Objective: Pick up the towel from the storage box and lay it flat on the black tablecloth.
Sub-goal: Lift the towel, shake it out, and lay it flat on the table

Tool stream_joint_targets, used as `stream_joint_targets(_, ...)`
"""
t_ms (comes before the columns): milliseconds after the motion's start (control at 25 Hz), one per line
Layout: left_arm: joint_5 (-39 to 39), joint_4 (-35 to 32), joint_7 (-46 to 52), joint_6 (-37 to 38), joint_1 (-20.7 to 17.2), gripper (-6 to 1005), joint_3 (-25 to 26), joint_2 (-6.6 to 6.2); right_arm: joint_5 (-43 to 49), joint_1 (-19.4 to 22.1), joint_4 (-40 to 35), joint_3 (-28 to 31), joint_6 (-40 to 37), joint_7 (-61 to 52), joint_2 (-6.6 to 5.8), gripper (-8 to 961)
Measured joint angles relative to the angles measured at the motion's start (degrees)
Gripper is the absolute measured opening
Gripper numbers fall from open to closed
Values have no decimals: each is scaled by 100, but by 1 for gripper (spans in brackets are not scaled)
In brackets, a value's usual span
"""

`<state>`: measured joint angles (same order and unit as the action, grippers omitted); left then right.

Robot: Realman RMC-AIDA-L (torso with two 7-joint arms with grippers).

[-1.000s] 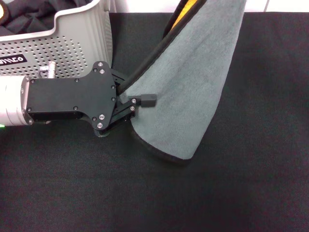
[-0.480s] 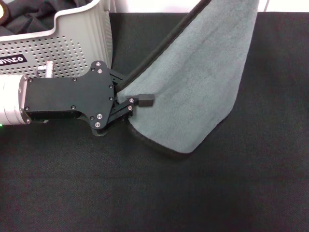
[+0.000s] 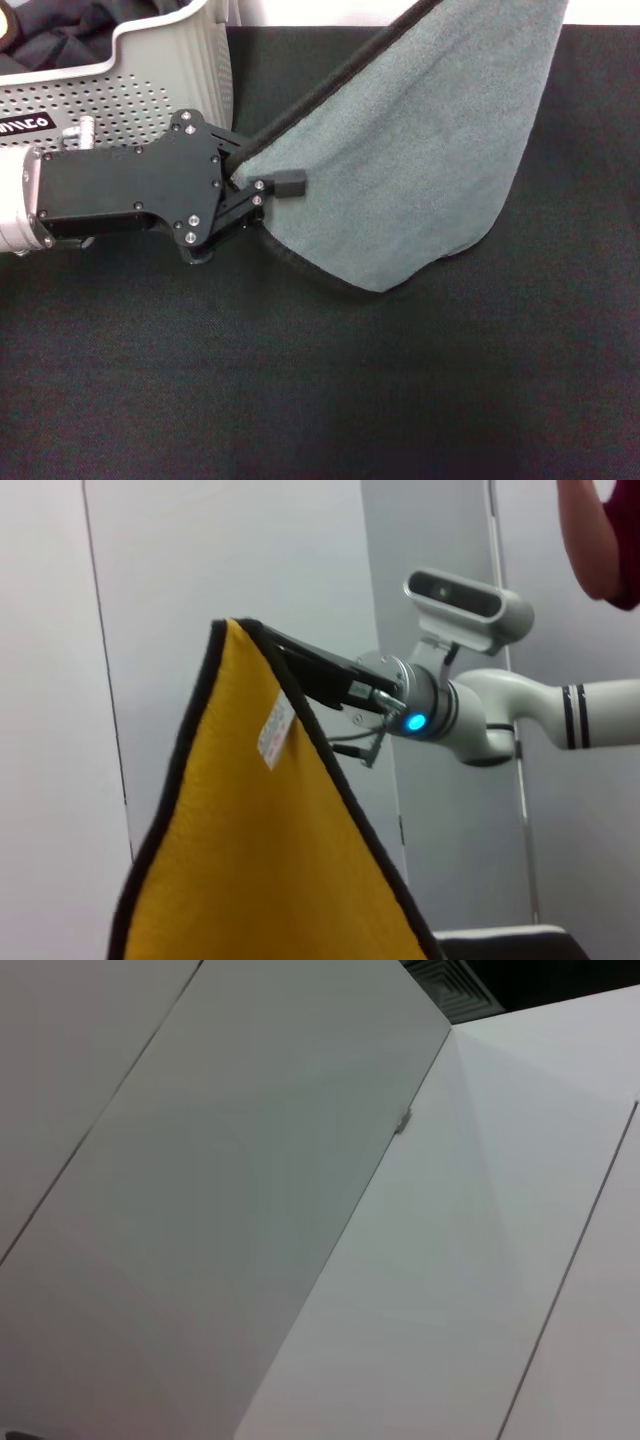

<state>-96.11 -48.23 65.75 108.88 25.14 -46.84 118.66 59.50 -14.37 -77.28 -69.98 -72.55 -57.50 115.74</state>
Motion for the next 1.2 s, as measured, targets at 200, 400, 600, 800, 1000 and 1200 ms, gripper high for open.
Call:
stream_joint_targets(200, 246, 241, 132, -6, 26, 35, 13, -108, 0, 3, 86, 52, -6, 1, 1, 11)
stream_joint_targets(400, 429, 325, 132, 22, -25, 35, 16, -164, -1, 47, 179, 79, -13, 6, -6, 11)
stream_joint_targets(600, 477, 331, 127, 32, -52, 34, 17, -167, -27, 87, 249, 153, -56, 9, -8, 11)
stream_joint_targets(800, 642, 372, 117, 48, -102, 35, 17, -158, -35, 109, 326, 204, -125, 11, -8, 10)
stream_joint_targets(1000, 758, 515, 101, 71, -109, 35, 17, -174, -43, 111, 378, 241, -190, 11, -8, 10)
stream_joint_targets(1200, 953, 577, 93, 72, -174, 34, 17, -177, -45, 115, 439, 274, -212, 11, -4, 11)
